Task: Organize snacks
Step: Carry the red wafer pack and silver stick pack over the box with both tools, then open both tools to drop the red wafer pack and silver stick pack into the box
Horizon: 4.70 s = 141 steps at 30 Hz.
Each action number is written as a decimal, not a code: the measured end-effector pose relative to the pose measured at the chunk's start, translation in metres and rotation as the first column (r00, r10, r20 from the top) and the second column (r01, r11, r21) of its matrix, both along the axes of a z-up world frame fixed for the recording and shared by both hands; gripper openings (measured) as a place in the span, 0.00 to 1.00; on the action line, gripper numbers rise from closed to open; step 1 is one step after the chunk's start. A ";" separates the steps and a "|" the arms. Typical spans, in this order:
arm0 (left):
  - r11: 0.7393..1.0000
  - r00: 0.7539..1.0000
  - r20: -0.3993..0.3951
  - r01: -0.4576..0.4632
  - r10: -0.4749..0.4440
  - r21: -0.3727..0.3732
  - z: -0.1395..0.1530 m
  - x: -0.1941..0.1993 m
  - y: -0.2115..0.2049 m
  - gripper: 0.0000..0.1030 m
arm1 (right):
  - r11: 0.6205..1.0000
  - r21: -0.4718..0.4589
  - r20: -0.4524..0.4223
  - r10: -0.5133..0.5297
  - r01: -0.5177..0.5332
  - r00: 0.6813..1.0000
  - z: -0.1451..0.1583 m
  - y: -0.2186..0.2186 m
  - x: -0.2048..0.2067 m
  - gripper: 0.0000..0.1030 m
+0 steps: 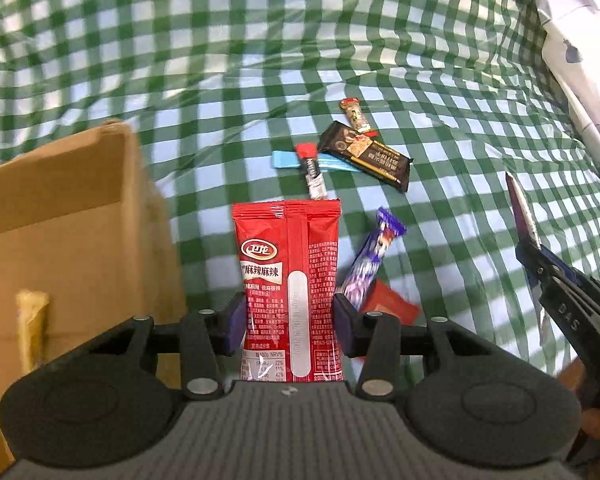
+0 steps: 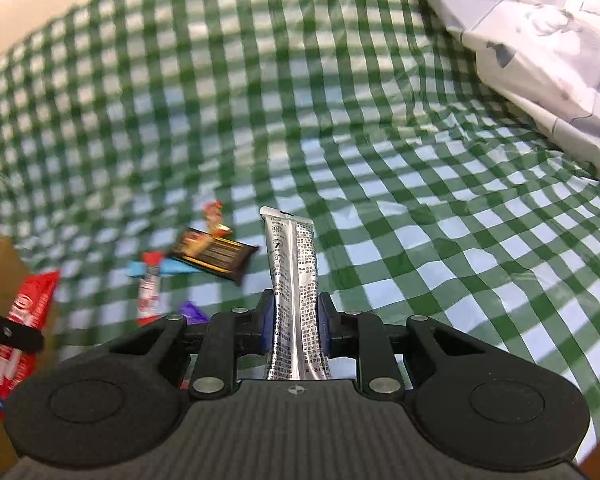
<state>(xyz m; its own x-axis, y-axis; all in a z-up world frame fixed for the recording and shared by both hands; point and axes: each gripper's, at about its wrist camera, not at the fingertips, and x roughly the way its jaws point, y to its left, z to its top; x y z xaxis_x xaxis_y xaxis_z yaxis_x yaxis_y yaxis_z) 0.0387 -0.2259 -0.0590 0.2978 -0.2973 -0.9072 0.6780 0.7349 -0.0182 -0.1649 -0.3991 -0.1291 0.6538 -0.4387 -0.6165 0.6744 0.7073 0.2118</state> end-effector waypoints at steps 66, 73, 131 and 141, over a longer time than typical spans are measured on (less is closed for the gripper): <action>0.971 0.969 0.111 -0.205 0.219 -0.126 0.083 -0.154 0.316 0.49 | 0.864 -0.105 -0.018 0.493 -0.492 0.870 0.143 0.337 -0.089 0.23; 0.970 0.971 0.086 -0.213 0.224 -0.114 0.073 -0.147 0.315 0.49 | 0.863 -0.086 -0.039 0.496 -0.498 0.867 0.140 0.333 -0.086 0.23; 0.940 0.940 0.007 -0.341 0.341 -0.004 0.004 0.072 0.269 0.49 | 0.837 0.070 -0.148 0.546 -0.542 0.824 0.085 0.290 0.138 0.23; 0.941 0.939 0.071 -0.337 0.338 -0.028 0.020 0.066 0.272 1.00 | 0.867 0.055 -0.139 0.497 -0.495 0.856 0.096 0.279 0.145 0.60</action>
